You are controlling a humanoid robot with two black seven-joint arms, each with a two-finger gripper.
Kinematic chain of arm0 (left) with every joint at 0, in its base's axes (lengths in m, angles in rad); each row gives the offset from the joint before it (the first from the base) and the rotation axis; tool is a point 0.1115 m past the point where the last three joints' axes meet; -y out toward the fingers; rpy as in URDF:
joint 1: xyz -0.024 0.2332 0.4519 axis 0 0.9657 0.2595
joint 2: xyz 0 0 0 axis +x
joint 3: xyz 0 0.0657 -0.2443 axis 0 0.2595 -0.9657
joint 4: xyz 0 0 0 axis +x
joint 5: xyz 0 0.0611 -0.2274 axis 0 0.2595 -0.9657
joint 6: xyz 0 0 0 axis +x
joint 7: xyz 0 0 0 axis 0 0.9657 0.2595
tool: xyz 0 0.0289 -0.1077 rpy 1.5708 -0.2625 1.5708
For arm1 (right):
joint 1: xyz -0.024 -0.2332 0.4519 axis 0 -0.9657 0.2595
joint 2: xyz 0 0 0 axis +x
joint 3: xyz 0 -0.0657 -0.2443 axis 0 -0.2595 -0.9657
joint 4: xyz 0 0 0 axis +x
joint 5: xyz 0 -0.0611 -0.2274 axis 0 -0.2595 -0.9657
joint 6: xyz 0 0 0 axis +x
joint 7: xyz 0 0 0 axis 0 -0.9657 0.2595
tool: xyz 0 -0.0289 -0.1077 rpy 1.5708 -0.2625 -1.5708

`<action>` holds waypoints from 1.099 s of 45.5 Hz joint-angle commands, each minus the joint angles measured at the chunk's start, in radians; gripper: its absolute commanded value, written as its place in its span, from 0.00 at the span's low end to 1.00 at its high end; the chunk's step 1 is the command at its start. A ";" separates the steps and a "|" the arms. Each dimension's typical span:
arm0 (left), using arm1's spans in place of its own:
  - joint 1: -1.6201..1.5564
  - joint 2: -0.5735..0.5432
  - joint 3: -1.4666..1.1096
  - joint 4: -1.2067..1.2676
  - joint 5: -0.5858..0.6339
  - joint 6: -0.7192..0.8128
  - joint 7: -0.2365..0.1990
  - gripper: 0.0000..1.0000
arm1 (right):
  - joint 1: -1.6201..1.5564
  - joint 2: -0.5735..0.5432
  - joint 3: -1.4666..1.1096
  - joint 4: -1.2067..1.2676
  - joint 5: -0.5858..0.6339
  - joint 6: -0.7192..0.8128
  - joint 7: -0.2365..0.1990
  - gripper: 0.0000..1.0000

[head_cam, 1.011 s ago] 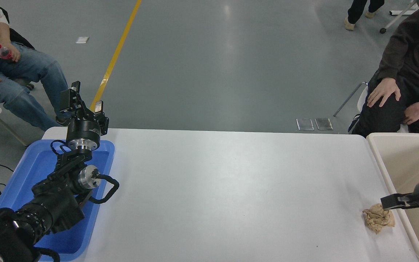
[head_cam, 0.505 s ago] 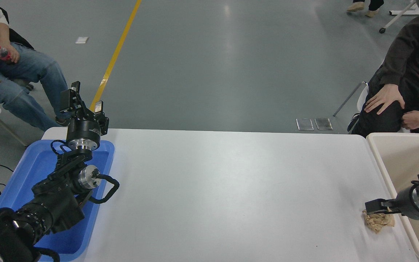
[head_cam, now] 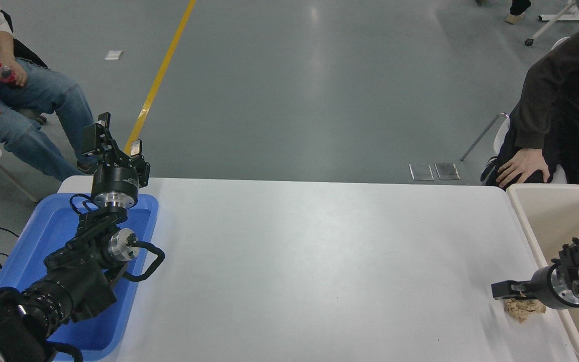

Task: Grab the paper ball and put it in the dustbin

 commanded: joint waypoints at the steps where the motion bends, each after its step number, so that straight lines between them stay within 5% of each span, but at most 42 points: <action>1: 0.000 0.000 0.000 0.000 0.000 0.000 0.000 1.00 | -0.058 0.023 0.032 -0.066 -0.004 -0.019 0.000 0.99; 16: 0.000 0.000 0.000 0.000 0.000 0.000 0.000 1.00 | -0.084 0.034 0.049 -0.147 -0.016 -0.057 -0.002 0.51; 20: 0.000 0.000 0.000 0.000 0.000 0.000 0.000 1.00 | -0.082 0.034 0.050 -0.158 -0.030 -0.057 0.000 0.20; 25: 0.000 0.000 0.000 0.000 0.000 0.000 0.000 1.00 | -0.075 0.034 0.050 -0.155 -0.041 -0.057 0.001 0.00; 39: -0.001 0.000 0.000 0.000 0.000 0.000 0.000 1.00 | 0.045 -0.024 0.003 -0.037 -0.062 -0.036 0.020 0.00; 50: -0.003 0.000 0.000 0.000 0.000 0.000 0.002 1.00 | 0.425 -0.144 -0.253 0.256 -0.056 -0.008 0.027 0.00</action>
